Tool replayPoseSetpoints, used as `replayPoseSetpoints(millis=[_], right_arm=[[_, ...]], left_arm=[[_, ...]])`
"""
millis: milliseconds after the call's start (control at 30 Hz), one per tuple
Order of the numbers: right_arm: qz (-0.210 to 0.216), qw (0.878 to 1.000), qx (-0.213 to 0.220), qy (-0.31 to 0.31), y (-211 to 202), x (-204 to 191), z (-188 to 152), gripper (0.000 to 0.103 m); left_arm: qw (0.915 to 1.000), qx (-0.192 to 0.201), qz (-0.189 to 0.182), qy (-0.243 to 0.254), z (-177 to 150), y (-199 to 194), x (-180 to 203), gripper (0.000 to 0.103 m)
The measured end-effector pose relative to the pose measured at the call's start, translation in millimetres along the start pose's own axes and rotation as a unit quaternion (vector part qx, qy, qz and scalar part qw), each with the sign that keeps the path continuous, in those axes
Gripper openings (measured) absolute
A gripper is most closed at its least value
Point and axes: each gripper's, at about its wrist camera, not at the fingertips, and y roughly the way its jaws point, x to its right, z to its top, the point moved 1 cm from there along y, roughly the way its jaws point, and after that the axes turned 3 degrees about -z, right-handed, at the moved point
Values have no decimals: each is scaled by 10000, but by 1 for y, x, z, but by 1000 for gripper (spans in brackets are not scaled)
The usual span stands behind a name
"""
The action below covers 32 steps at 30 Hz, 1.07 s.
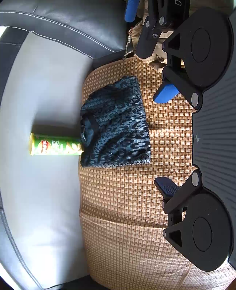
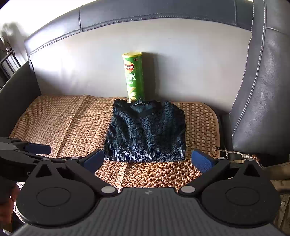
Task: Fold clothes
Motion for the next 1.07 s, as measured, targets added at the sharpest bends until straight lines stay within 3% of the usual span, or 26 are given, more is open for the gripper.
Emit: replayPoseSetpoints(millis=[267,400,600,1067], right_arm=[[-12,10000,-3,-30,-1,-2,1,103],[-22,10000,-8,-46,0,-2,1,103],[-33,10000,-16,-46,1,-2,1,103],[-79,10000,28,-45,-3,2,3,103]], left_arm=[[10000,-23,13,-79,-2,1,-1,95],[9999,-26,30,-103,-2,1,-3,103],[9998,-135,88,-119,-2,2,-3,103],[9999,126,97,-18,-2,-2,2,103]])
